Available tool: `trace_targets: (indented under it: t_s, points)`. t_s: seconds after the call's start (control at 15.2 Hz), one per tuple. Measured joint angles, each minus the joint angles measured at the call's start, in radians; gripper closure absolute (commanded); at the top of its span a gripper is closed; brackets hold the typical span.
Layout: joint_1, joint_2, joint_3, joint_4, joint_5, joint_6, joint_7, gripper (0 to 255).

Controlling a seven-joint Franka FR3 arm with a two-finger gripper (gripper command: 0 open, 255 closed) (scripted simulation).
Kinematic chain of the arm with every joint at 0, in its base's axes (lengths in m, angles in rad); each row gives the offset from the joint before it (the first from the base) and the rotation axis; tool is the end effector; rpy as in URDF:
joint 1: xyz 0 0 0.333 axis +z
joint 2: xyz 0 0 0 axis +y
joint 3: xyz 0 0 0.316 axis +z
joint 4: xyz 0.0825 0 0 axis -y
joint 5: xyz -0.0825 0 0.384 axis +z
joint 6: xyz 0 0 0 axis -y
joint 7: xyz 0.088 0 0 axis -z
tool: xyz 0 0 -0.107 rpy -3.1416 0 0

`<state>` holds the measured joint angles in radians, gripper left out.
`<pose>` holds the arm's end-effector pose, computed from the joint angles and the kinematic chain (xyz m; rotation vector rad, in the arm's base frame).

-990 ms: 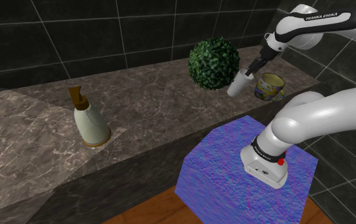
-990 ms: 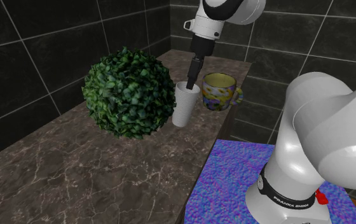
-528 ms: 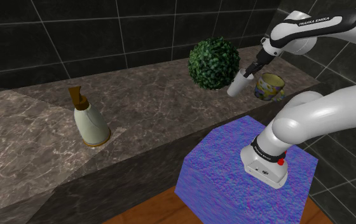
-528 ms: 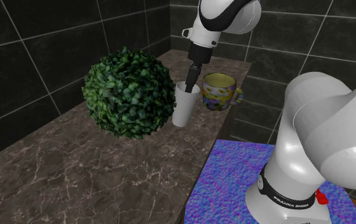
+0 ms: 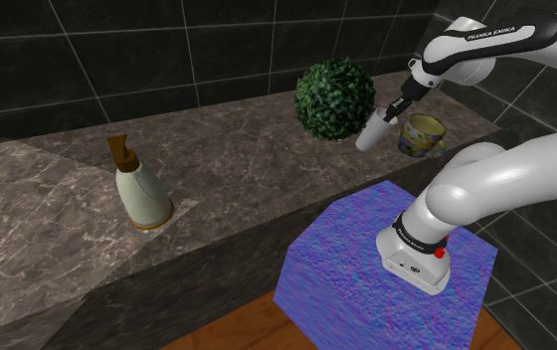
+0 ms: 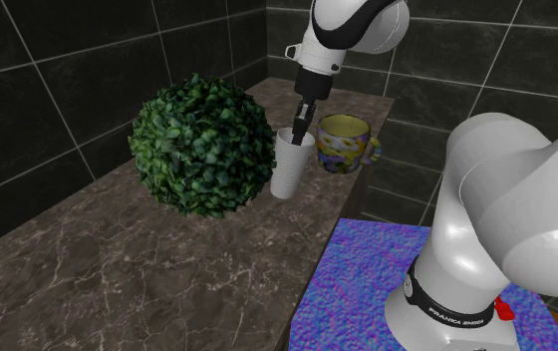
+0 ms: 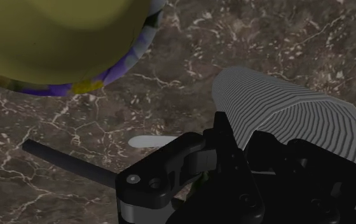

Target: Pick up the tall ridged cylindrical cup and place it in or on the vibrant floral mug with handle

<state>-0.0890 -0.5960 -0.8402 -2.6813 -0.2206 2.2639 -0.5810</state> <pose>0.2423 -0.2981 0.3641 -2.9490 0.1732 -0.2936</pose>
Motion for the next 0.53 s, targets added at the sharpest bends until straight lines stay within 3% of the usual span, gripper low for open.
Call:
trace_targets:
  t_s: [0.53]
  points:
    - [-0.004, -0.009, 0.009, 0.009, 0.000, -0.018, 0.005, 255]
